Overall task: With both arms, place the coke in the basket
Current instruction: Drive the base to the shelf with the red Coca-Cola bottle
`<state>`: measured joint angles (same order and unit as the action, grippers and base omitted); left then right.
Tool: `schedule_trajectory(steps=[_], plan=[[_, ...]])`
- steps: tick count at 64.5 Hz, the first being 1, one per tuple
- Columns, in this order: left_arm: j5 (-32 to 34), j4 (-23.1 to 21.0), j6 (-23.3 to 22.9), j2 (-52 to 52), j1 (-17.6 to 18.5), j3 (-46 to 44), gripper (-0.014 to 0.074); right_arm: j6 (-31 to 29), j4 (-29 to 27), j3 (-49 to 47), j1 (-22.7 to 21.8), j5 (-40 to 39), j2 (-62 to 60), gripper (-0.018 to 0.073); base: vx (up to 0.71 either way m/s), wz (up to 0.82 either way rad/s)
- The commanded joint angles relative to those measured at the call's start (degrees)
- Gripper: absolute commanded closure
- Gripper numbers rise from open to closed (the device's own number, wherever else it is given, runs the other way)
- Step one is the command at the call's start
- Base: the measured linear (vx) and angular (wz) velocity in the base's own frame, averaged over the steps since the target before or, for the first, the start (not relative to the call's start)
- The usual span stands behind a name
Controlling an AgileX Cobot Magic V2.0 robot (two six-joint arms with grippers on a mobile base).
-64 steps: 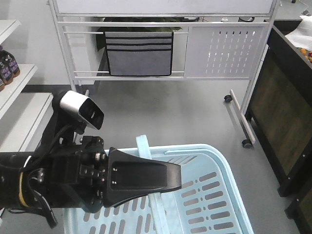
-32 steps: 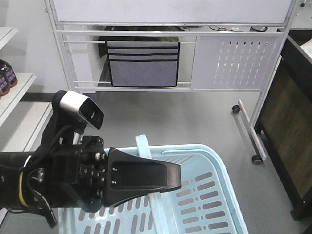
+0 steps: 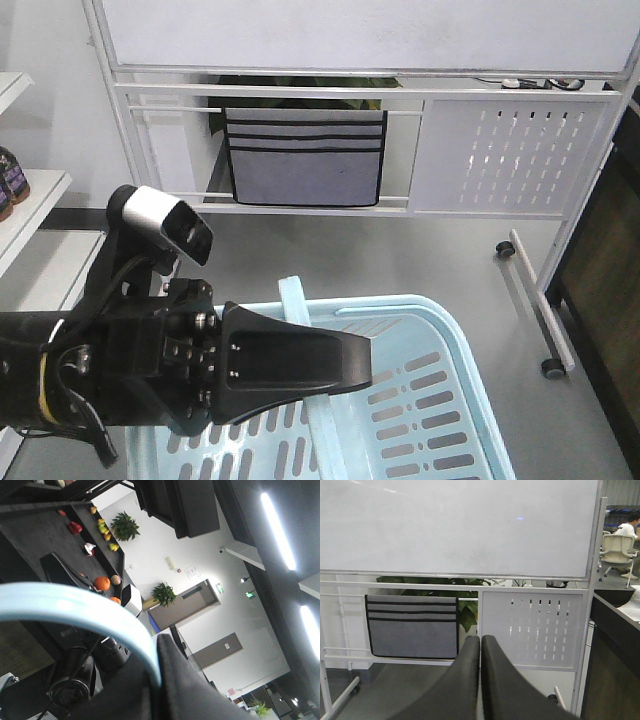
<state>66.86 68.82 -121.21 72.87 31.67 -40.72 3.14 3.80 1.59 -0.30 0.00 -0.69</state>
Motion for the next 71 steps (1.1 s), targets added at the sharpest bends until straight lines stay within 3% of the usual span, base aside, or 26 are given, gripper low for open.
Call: schedule_trajectory(steps=[1, 40, 71], plan=[[12.1, -4.5, -0.1, -1.7, 0.0, -1.2, 0.0603, -0.1, 0.5, 0.9, -0.2, -4.1, -0.8, 0.0564, 0.28, 0.06], [12.1, -4.5, -0.1, -1.7, 0.0, -1.2, 0.0603, -0.1, 0.5, 0.9, -0.2, -4.1, -0.8, 0.0564, 0.26, 0.12], [12.1, -4.5, -0.1, -1.7, 0.0, -1.2, 0.0603, -0.1, 0.5, 0.9, -0.2, -4.1, -0.8, 0.0564, 0.21, 0.44]])
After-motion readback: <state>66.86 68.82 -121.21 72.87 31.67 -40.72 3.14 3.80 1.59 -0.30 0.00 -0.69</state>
